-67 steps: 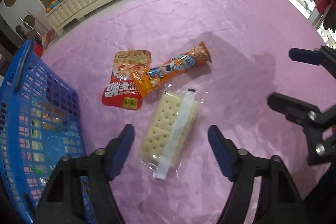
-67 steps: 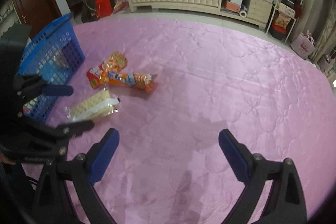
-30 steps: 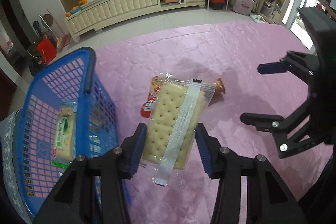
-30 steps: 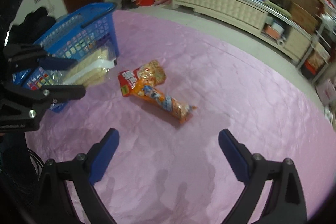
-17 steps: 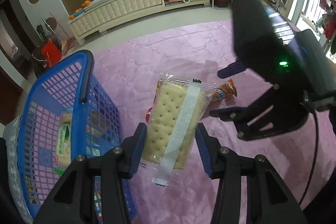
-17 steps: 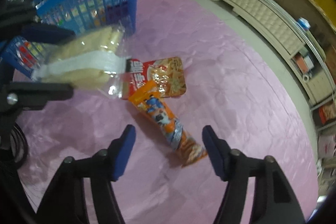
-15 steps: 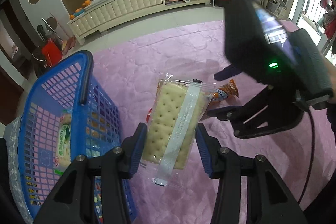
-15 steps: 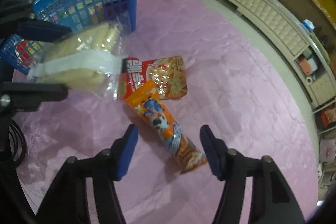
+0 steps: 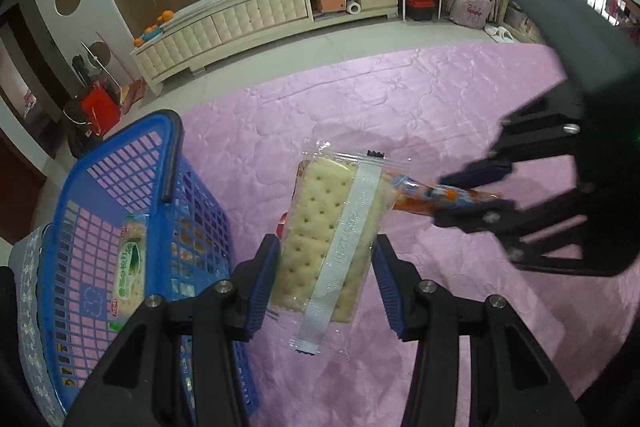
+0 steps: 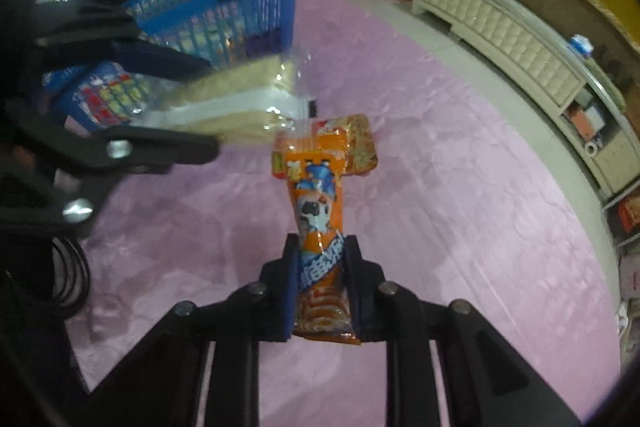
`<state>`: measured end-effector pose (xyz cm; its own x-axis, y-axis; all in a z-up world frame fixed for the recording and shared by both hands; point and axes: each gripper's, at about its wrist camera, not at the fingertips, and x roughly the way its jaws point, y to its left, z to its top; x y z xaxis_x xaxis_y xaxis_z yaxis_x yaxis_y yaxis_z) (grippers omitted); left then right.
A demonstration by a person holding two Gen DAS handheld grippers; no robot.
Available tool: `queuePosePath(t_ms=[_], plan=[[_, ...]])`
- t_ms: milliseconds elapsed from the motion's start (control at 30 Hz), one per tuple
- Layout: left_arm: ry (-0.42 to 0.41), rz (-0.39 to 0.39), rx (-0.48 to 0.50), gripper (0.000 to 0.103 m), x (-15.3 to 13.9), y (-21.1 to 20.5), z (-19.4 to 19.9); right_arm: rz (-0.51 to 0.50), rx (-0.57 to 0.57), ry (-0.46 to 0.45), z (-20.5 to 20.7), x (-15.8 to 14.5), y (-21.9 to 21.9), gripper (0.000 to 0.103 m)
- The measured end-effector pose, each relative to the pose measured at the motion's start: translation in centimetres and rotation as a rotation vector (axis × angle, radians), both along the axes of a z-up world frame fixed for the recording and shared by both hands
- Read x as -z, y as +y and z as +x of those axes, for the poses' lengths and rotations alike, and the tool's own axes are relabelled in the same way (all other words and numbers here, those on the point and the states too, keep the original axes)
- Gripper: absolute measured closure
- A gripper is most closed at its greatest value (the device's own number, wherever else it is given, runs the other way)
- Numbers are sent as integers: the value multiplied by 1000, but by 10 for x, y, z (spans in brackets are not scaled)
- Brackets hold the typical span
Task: Organize snacks
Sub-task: 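Carry both snacks over the basket while the left gripper releases the crackers inside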
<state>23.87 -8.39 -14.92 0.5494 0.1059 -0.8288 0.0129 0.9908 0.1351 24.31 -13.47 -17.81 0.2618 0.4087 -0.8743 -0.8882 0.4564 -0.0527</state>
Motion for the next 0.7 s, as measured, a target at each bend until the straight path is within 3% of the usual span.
queuePosePath(t_ms=[167,400,700], plan=[[-37,-33,6,58,-18,3,-21,-49,57,-60,-28,-31,-8,78],[-116,-64,19,58,-54,20,-57,-30,93,-109,-75,-72,-13,78],[-170,-53,25,58,-89,58,-100,-3,113,-162,-98,-108,19,78]])
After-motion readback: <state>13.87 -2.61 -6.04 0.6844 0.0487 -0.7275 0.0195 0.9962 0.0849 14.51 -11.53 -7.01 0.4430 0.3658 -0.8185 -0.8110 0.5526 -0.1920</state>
